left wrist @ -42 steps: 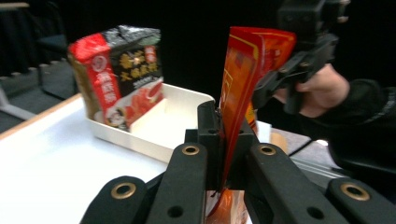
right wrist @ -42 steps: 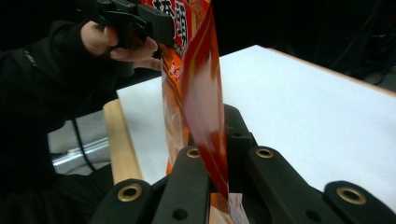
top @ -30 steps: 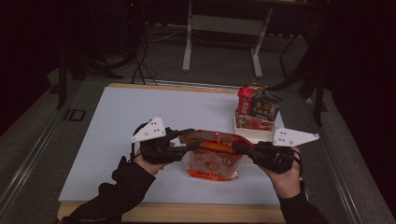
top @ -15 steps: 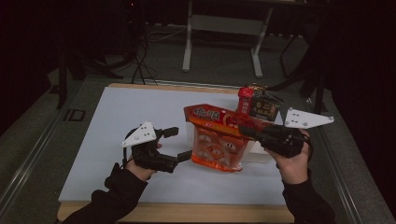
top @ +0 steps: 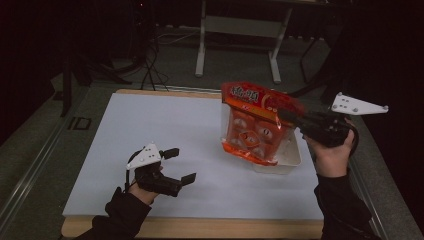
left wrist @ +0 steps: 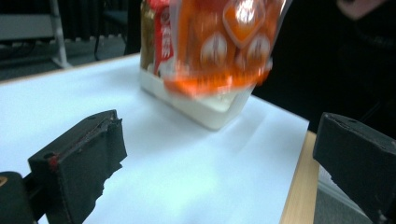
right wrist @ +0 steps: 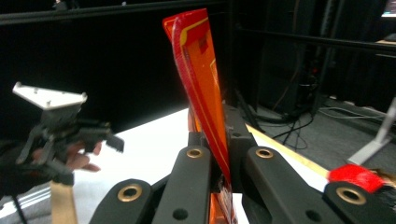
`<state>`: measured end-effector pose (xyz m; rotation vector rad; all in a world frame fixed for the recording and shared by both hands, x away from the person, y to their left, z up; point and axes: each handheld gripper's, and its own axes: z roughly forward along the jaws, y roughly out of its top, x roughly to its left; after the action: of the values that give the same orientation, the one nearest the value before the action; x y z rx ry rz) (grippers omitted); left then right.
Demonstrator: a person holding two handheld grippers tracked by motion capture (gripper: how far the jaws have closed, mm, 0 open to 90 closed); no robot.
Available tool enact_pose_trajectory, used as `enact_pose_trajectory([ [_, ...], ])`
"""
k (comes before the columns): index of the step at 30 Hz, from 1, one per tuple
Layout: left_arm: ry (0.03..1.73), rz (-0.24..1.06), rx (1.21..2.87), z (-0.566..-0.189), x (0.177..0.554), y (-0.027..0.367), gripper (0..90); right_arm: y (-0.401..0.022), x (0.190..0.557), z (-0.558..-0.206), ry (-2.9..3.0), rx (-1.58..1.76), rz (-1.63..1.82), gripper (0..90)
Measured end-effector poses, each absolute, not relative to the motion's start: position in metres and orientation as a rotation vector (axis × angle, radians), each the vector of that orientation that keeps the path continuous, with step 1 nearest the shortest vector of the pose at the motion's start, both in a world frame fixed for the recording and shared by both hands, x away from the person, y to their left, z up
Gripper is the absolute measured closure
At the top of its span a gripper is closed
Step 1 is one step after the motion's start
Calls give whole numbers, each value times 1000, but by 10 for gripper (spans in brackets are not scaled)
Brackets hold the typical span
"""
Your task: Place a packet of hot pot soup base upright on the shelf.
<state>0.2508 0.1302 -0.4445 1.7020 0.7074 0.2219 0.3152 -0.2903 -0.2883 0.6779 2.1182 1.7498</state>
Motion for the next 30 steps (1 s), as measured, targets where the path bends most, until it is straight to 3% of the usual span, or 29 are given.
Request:
enact_pose_trajectory([
  [10,758,207,1728,-471,244,136,13,-319,335,-286,2053,779,1681,900],
  [30,807,198,1750,-492,242,140,12,-360,354,-328,2032,967,1651,900],
])
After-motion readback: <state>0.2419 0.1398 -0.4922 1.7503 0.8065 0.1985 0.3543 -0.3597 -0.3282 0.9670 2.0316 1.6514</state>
